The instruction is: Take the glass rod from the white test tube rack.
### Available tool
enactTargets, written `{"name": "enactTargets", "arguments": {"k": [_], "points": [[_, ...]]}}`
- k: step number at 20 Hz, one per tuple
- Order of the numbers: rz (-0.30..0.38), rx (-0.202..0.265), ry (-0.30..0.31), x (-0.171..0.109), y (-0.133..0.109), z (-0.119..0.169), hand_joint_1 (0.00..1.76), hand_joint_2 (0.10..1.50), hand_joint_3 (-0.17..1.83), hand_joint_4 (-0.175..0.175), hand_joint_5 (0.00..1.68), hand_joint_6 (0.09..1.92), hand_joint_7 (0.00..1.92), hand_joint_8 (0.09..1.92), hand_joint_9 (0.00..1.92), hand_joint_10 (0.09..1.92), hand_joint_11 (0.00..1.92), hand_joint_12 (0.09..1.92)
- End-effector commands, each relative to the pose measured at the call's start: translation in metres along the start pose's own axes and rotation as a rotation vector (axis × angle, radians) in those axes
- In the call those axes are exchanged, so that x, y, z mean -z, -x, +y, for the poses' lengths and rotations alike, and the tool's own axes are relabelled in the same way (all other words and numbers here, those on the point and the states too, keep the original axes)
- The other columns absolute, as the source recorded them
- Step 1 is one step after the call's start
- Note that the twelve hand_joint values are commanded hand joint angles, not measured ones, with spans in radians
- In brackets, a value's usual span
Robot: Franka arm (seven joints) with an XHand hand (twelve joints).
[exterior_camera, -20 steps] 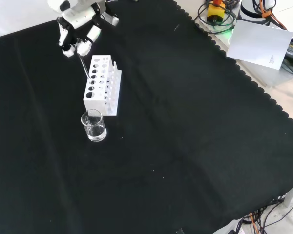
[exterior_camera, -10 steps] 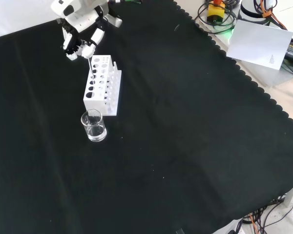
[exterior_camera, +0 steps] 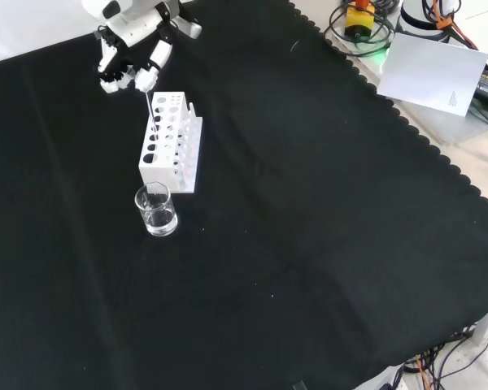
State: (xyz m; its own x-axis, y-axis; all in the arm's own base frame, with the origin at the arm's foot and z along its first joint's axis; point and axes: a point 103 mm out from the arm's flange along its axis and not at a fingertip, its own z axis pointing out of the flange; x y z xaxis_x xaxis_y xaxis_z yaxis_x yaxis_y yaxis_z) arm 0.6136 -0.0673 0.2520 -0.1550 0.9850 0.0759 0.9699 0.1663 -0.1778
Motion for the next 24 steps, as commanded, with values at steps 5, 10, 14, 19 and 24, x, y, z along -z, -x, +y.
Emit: {"name": "enactTargets", "arguments": {"k": [5,10,14,19,24], "points": [[0.025,-0.029,-0.012,0.005,0.009,-0.016,0.80,1.13,-0.17,-0.099,0.31,0.77,0.79,0.90,1.09,0.75,1.08,1.36],[0.020,-0.024,-0.025,0.003,0.001,-0.026,0.80,1.12,-0.17,-0.096,0.32,0.71,0.80,0.89,1.13,0.73,1.09,1.34],[0.015,-0.020,-0.044,0.001,-0.003,-0.028,0.81,1.12,-0.17,-0.094,0.32,0.69,0.82,0.88,1.15,0.71,1.11,1.33],[0.015,-0.017,-0.059,-0.005,-0.002,-0.025,0.81,1.11,-0.17,-0.093,0.33,0.67,0.84,0.87,1.16,0.70,1.14,1.32],[0.028,-0.018,-0.062,-0.004,0.008,-0.020,0.81,1.11,-0.17,-0.081,0.34,0.65,0.81,0.86,0.97,0.75,1.03,1.37]]}}
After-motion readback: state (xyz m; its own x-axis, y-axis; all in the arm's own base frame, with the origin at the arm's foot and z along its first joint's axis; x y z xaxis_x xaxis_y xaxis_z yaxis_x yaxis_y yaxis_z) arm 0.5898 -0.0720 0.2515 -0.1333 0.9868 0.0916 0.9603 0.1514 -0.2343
